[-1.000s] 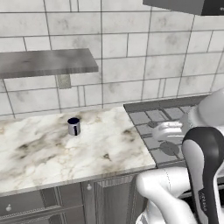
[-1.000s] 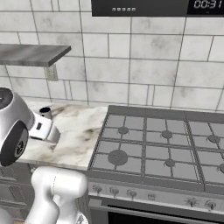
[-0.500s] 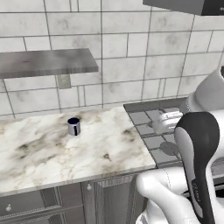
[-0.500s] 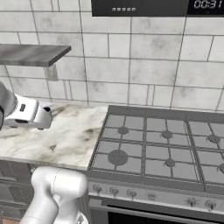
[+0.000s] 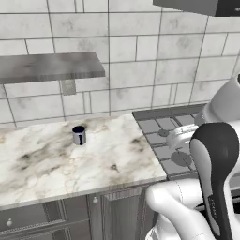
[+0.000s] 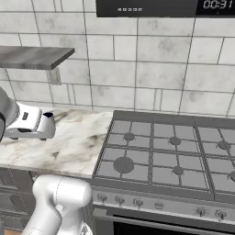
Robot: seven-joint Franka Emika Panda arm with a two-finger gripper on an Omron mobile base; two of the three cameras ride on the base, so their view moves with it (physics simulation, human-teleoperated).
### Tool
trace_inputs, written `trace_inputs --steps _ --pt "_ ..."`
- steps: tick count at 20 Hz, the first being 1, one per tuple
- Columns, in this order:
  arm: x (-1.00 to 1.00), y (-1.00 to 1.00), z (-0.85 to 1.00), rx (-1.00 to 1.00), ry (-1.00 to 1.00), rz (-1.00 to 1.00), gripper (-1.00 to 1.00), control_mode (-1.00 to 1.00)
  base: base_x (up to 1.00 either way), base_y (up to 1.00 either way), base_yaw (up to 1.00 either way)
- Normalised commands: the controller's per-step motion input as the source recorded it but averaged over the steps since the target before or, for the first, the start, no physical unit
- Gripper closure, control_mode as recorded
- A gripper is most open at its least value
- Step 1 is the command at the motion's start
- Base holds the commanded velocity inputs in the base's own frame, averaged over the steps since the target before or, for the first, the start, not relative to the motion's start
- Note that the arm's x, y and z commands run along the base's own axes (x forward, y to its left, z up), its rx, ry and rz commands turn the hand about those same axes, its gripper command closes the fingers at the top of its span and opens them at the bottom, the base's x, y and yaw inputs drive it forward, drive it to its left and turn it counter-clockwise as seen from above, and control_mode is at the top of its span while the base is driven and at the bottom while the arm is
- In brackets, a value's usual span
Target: Clear the mugs and bowl far away from the sink.
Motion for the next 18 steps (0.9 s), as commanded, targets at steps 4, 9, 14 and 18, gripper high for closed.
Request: trace_inputs --steps 4,9,14,18 --pt "0.0 0.0 0.0 0.0 0.0 0.0 -1.0 1.0 -0.13 -0.29 -0.31" --pt "0.0 0.0 0.0 0.0 0.0 0.0 -1.0 1.0 -0.13 -0.4 -0.74" --pt "0.0 0.0 0.0 0.0 0.0 0.0 -1.0 1.0 0.0 0.01 -0.98" --pt "0.0 0.0 0.0 0.0 0.0 0.0 -1.0 1.0 0.0 0.0 -1.0"
